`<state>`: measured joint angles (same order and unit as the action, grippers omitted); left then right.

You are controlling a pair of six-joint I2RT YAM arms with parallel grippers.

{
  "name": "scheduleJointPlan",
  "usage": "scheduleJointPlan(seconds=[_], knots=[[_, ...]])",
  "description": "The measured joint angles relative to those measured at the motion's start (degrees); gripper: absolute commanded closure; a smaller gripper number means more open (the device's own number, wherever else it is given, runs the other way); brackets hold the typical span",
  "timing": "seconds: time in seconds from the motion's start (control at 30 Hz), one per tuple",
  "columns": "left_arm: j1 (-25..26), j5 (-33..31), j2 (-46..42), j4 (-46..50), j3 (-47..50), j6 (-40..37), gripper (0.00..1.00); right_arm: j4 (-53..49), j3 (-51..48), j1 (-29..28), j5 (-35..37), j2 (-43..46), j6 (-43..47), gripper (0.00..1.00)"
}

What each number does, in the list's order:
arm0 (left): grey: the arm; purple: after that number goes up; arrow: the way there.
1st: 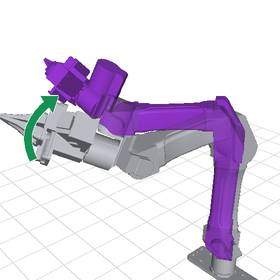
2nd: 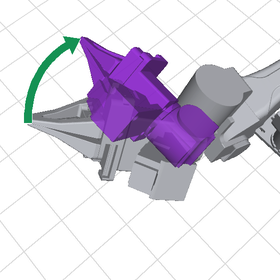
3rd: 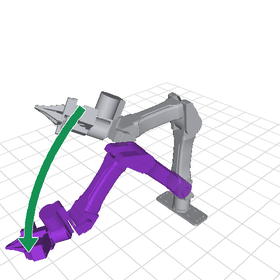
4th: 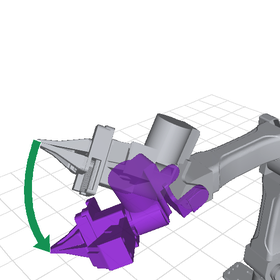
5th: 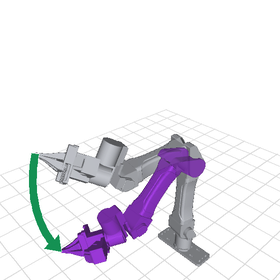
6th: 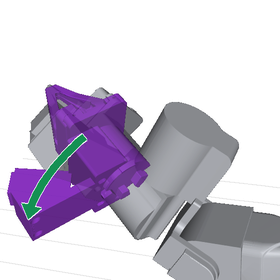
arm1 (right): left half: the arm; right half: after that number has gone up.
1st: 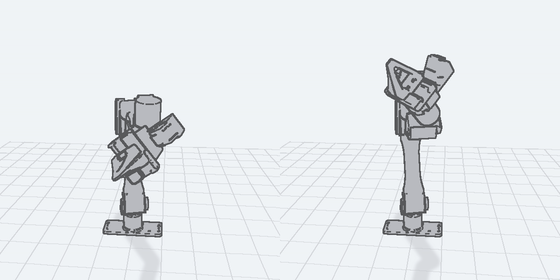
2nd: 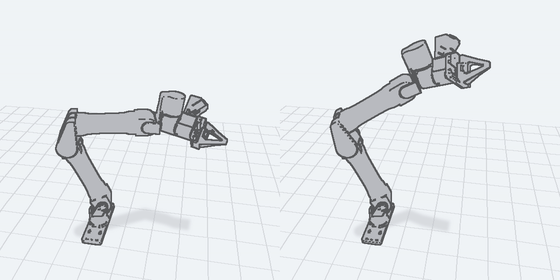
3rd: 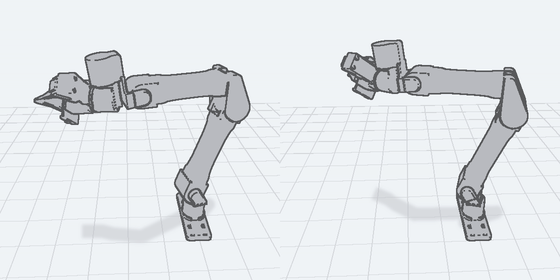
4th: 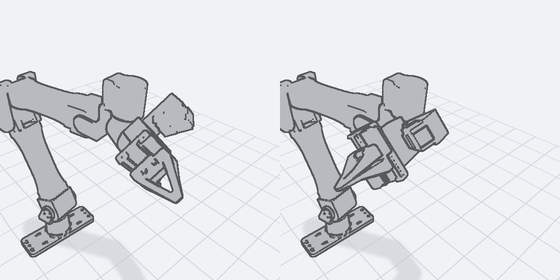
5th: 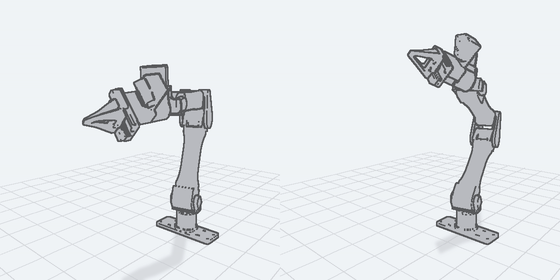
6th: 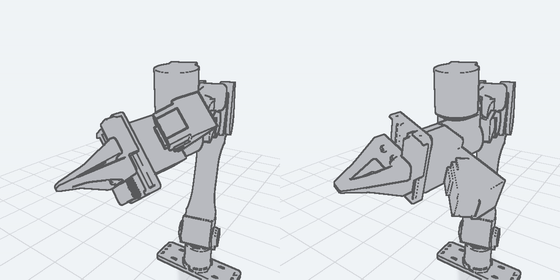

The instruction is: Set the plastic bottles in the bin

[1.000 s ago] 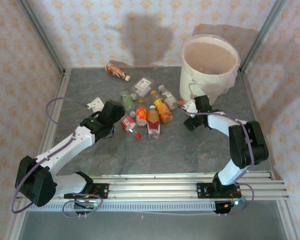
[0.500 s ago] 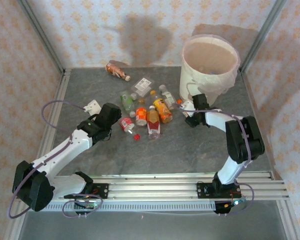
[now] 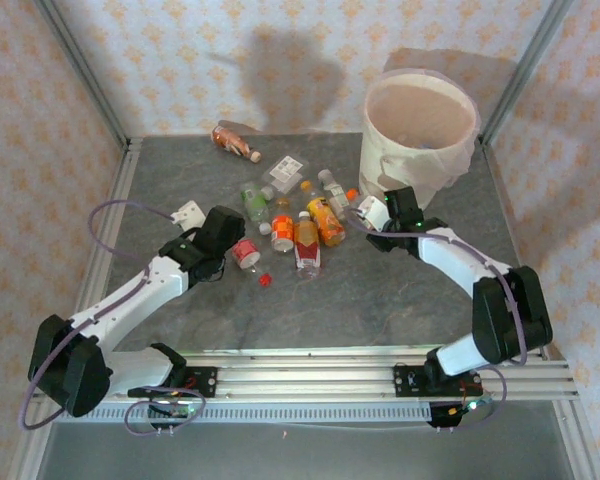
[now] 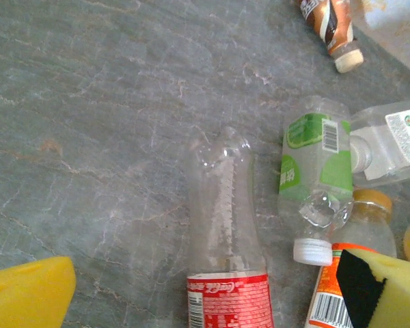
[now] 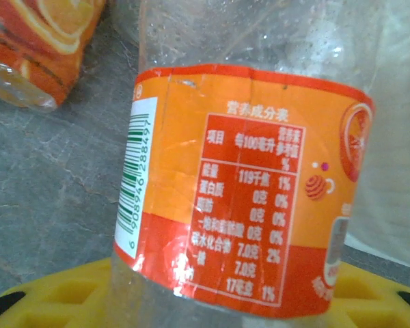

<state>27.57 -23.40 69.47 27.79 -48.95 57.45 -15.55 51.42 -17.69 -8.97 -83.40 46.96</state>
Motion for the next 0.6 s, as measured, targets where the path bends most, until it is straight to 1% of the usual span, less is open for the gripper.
scheduleJointPlan(seconds=[0.37,0.6], knots=[[-1.1,3.9,8.4,-1.7,1.9,4.5,0.0,-1.8,1.6,-1.1,-3.5,9.7,-1.1,0.56],[-1.1,7.6,11.1,-5.9,2.6,4.0,0.0,-2.0,5.7,-1.1,-9.0,14.0,-2.8,0.58]])
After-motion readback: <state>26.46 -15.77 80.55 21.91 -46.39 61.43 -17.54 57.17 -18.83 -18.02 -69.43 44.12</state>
